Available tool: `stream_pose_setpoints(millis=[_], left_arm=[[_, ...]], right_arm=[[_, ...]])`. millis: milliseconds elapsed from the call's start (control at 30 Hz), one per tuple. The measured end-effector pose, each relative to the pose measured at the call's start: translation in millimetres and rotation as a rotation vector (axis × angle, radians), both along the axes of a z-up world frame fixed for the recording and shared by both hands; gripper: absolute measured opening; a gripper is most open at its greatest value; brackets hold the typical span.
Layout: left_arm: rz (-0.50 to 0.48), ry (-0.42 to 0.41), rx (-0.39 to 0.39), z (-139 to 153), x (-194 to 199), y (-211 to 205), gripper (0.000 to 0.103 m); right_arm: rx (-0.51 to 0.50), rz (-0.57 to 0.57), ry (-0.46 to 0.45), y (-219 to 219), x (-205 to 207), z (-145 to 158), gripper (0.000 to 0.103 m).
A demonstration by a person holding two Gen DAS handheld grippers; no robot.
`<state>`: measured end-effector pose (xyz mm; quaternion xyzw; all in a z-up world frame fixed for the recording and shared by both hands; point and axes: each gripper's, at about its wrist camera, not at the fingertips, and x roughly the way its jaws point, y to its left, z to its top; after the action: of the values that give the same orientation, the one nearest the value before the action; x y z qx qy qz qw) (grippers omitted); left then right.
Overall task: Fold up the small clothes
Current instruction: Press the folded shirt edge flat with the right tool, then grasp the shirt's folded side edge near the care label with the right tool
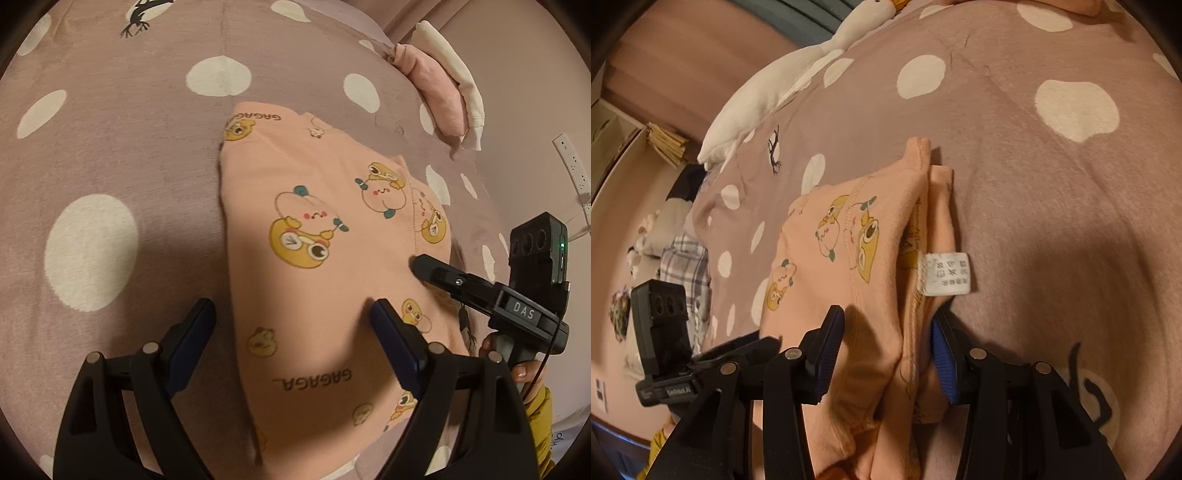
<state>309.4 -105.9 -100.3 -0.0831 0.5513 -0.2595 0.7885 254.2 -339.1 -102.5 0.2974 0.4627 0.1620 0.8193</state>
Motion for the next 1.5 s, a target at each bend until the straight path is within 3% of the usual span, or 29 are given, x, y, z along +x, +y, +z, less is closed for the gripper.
stream_pose_setpoints(millis=[500,800,933,1167,1500], left_arm=[[0.006,-0.022,-0.014,-2.9,3.7,-12.7,0.085],[0.005,-0.053,0.006,-0.1,-0.3,-13.2,0.069],[0.007,-0.068,0.003,3.2,-2.6,-13.6,0.057],[-0.018,-0.122,0.025,11.9,-9.0,-17.5,0.038],[-0.026,-0.153,0.003,22.1,-21.3,-14.2,0.032]], right_arm=[[-0.044,0.015,-0.061,16.1,14.4,0.2,0.045],[-0.090,0.014,-0.088,21.0,10.8,7.6,0.029],[-0.108,0.023,-0.107,25.6,9.6,13.5,0.024],[-0.182,0.057,-0.172,42.5,3.1,27.4,0.023],[-0.206,0.077,-0.236,52.3,-9.6,46.9,0.023]])
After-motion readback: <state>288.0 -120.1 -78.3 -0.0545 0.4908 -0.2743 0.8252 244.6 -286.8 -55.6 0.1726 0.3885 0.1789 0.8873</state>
